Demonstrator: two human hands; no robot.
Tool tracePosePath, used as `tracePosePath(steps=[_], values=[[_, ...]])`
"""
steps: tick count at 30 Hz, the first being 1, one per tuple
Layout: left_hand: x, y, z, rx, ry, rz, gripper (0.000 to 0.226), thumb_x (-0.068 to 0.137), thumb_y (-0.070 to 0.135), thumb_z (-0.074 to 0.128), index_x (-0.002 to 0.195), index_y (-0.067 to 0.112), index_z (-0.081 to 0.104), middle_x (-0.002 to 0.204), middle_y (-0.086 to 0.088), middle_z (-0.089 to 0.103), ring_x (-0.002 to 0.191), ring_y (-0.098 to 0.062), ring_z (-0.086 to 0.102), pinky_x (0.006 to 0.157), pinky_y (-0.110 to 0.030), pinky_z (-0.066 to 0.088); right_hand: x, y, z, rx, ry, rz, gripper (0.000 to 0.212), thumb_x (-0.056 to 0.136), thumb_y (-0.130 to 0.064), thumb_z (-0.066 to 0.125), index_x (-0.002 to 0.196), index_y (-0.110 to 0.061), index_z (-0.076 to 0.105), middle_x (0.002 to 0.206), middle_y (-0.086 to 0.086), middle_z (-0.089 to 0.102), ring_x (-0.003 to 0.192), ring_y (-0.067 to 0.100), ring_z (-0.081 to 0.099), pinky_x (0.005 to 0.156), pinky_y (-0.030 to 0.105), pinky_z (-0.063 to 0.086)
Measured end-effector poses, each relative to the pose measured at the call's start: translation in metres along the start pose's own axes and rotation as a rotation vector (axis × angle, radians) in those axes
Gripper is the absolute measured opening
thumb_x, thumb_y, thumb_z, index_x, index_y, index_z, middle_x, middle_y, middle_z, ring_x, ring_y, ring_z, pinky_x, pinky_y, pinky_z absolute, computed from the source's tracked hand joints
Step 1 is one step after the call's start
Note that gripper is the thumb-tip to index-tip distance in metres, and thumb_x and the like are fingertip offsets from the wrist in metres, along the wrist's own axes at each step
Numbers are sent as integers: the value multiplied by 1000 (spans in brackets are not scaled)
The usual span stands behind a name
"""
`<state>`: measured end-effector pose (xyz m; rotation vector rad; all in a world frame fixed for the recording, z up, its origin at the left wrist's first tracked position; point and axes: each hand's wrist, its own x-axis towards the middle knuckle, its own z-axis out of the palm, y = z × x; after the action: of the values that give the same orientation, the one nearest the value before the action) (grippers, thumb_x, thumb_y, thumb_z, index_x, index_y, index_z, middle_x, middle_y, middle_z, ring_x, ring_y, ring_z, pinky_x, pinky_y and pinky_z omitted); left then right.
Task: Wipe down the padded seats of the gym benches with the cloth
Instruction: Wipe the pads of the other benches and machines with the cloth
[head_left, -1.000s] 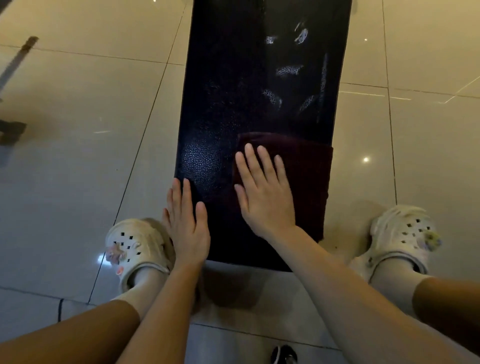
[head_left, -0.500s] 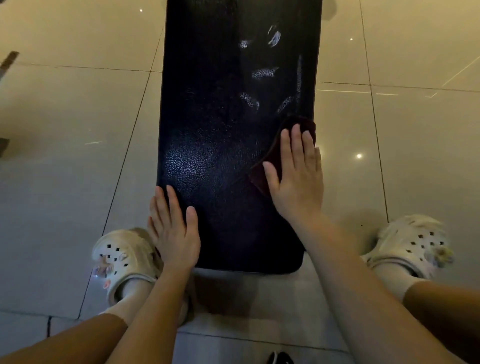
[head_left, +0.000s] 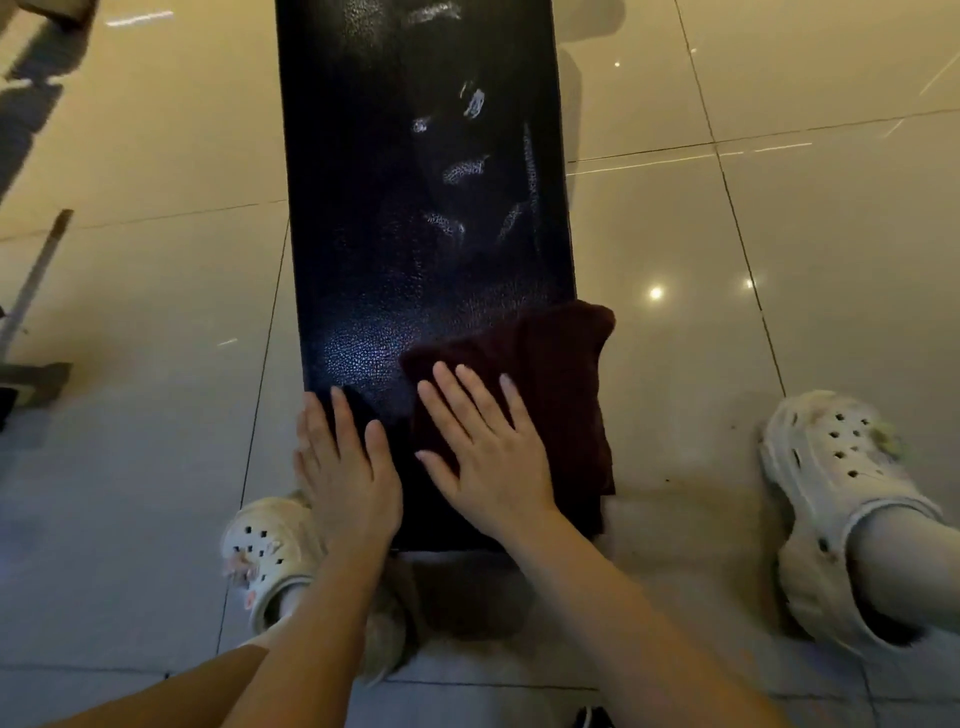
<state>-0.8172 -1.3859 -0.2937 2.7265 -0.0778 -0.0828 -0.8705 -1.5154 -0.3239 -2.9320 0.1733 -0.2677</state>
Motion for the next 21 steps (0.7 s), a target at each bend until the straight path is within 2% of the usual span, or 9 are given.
tracePosePath(steps=[3, 7, 11, 14, 16, 18, 21], values=[[9, 23, -2, 52, 76, 159, 68, 95, 50, 10, 154, 19, 20, 162, -9, 14, 149, -26, 11, 118, -50, 8, -17, 18, -6, 13, 102, 294, 67, 97, -55, 38, 153, -18, 31, 160, 6, 26, 148, 23, 20, 120, 49, 15], [23, 52, 14, 130, 58, 291, 64, 97, 50, 11, 154, 22, 18, 162, -5, 15, 149, -22, 9, 118, -46, 3, -40, 22, -4, 69, 185, 389, 65, 99, -50, 38, 151, -11, 32, 157, 16, 29, 146, 31, 25, 115, 50, 30], [34, 66, 36, 200, 121, 298, 63, 97, 49, 14, 154, 22, 21, 161, -6, 17, 149, -24, 11, 119, -48, 5, -71, 18, 9, 270, 361, 538, 57, 101, -42, 40, 142, -3, 37, 142, 26, 46, 134, 34, 41, 108, 39, 37], [34, 65, 44, 180, 160, 290, 61, 98, 45, 17, 152, 20, 25, 160, -7, 21, 148, -25, 15, 119, -49, 7, -75, 20, 12, 419, 433, 579, 54, 97, -37, 47, 137, -2, 40, 131, 27, 57, 126, 32, 45, 113, 27, 28], [33, 64, 45, 180, 192, 291, 60, 97, 44, 19, 152, 19, 27, 159, -8, 23, 147, -26, 17, 119, -51, 10, -67, 20, 4, 547, 417, 627, 57, 95, -37, 49, 139, -2, 38, 132, 25, 56, 127, 29, 45, 114, 22, 25], [35, 63, 47, 177, 222, 297, 59, 98, 42, 21, 151, 18, 28, 159, -9, 25, 146, -26, 19, 118, -53, 14, -47, 29, -5, 681, 356, 674, 63, 95, -41, 46, 145, -4, 32, 140, 20, 51, 132, 25, 44, 108, 22, 32], [38, 60, 51, 185, 255, 318, 57, 100, 42, 23, 151, 17, 29, 157, -11, 27, 144, -26, 20, 116, -55, 18, -2, 62, -18, 855, 236, 586, 72, 95, -49, 41, 152, -13, 18, 153, 12, 38, 140, 21, 37, 106, 25, 32]])
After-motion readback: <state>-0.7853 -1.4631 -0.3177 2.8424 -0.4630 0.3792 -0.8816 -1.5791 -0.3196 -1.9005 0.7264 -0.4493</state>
